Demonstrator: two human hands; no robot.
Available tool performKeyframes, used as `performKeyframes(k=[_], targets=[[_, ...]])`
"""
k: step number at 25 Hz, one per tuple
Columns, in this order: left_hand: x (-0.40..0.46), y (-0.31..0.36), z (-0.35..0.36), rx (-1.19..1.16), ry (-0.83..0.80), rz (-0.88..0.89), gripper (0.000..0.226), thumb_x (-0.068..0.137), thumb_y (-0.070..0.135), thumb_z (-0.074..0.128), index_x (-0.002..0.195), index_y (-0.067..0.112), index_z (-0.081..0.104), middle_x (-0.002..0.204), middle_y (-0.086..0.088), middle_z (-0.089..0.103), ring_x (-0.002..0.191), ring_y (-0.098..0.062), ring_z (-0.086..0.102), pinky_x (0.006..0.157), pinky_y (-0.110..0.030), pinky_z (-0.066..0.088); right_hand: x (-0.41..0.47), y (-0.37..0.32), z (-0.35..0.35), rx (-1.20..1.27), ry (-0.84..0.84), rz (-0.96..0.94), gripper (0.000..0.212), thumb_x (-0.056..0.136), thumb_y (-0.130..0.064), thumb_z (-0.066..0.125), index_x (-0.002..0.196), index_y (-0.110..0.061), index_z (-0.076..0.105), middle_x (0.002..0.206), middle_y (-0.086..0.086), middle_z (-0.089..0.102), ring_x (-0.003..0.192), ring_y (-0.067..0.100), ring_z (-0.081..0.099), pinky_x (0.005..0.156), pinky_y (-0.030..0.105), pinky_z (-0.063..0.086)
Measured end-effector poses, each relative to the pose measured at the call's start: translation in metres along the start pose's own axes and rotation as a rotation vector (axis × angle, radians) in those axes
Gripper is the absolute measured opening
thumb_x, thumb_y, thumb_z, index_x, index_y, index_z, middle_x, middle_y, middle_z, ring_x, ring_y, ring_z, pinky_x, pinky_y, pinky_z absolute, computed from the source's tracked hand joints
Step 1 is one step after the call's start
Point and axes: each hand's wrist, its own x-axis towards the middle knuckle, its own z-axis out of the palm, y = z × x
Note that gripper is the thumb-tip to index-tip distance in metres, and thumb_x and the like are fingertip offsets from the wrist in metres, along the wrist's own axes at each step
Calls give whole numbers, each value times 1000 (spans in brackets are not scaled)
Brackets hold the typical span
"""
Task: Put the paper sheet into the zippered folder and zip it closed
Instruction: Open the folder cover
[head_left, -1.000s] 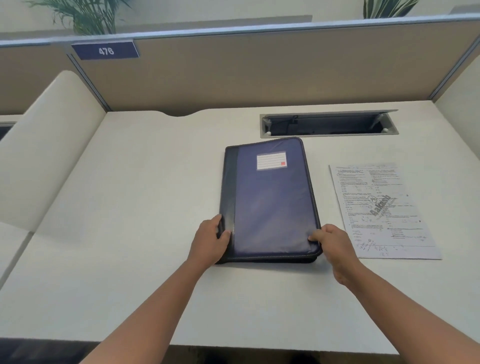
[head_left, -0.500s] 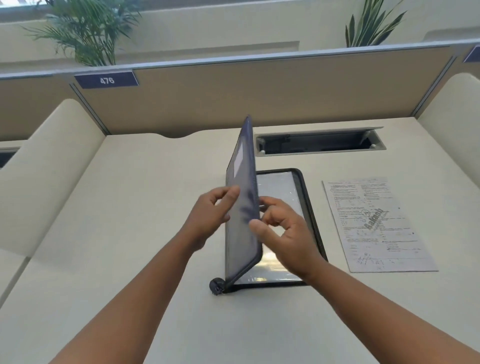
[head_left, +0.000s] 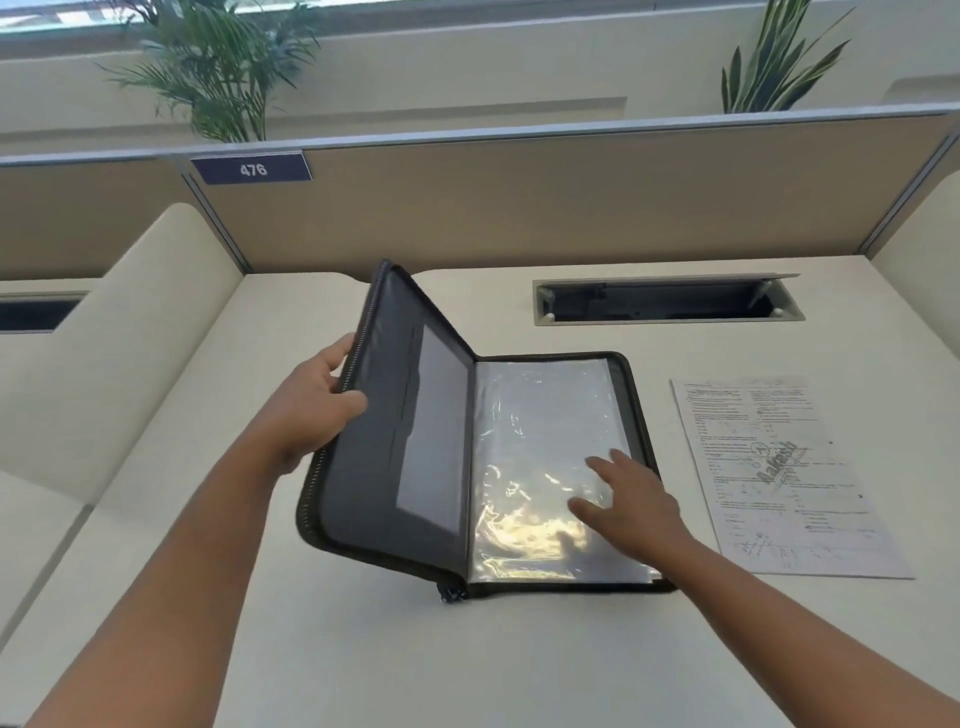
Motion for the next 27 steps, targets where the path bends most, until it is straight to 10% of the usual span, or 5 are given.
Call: performKeyframes(k=[7,12,16,22,27], targets=[[25,-83,-12,482,275,-176,30,75,18,56,105,22,53,101,-10,66,83,-31,63,73,-45,56,9,49,14,-202,-74,137,85,72,-74,63,145,-38,40,165,2,26,144,31,34,108,51,40],[36,-146,19,532,213,-420,116,80,65,69,159,12,2,159,-21,26,136,-46,40,110,-55,38,7,59,12,-231,-41,118,82,68,-75,65,139,-40,44,157,1,38,137,29,43,105,48,42],[38,-171,33,639,229,-440,119,75,79,61,156,8,12,158,-17,32,137,-45,37,107,-59,38,5,59,11,-225,-48,124,73,62,-75,66,125,-42,50,134,-6,51,123,24,51,97,44,47],[49,-150,58,781,248,-481,92,76,56,67,149,12,32,157,-15,26,142,-41,25,109,-58,30,4,62,11,-205,-49,118,73,61,-76,64,126,-43,50,137,-7,47,128,26,47,99,43,44],[68,-66,161,510,107,29,56,89,18,62,142,7,49,149,-13,48,136,-34,44,109,-42,35,2,88,-4,-91,154,158,68,84,-63,61,145,-39,46,164,0,31,146,25,33,113,53,28]])
